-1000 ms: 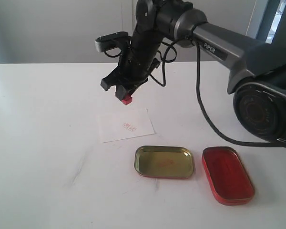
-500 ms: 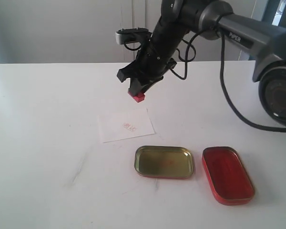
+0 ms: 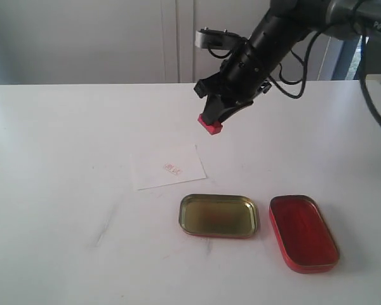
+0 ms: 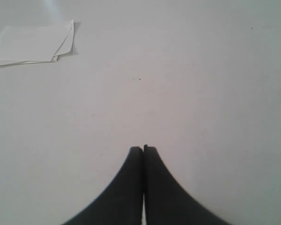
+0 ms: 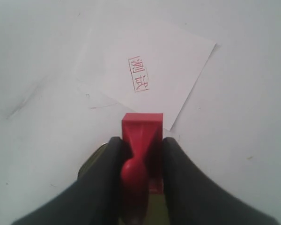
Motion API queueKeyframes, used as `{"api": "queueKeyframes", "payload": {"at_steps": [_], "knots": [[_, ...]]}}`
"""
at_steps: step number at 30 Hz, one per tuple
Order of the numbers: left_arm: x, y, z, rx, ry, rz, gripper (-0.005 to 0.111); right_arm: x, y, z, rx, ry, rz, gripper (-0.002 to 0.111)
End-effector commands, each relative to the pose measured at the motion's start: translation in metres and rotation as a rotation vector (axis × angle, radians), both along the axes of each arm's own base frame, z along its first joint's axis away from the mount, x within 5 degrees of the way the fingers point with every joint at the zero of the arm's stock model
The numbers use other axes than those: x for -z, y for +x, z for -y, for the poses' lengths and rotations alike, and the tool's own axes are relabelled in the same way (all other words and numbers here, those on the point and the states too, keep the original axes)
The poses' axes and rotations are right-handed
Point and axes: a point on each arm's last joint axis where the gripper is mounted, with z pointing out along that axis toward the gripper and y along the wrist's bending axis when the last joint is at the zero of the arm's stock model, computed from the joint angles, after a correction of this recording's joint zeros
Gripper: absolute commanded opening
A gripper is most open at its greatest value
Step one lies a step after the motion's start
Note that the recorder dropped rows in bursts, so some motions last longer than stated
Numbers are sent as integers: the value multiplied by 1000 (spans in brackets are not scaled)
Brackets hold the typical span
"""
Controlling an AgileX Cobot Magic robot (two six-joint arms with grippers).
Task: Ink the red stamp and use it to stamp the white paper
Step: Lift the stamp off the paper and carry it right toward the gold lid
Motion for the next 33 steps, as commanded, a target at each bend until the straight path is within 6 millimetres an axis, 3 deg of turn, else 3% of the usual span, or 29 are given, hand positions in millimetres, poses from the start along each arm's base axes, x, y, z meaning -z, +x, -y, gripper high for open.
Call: {"api": "queueKeyframes", "payload": {"at_steps": [1, 16, 21, 33], "knots": [[3, -1, 0, 0, -4, -12, 0, -5, -4, 17, 9, 51, -9, 0], [3, -1, 0, 0, -4, -12, 0, 28, -19, 68, 34, 175, -114, 0], [3, -1, 0, 0, -4, -12, 0, 40, -22, 72, 8, 192, -125, 0], [3, -1, 0, 0, -4, -12, 0, 90, -17, 66, 8, 252, -235, 0]]}}
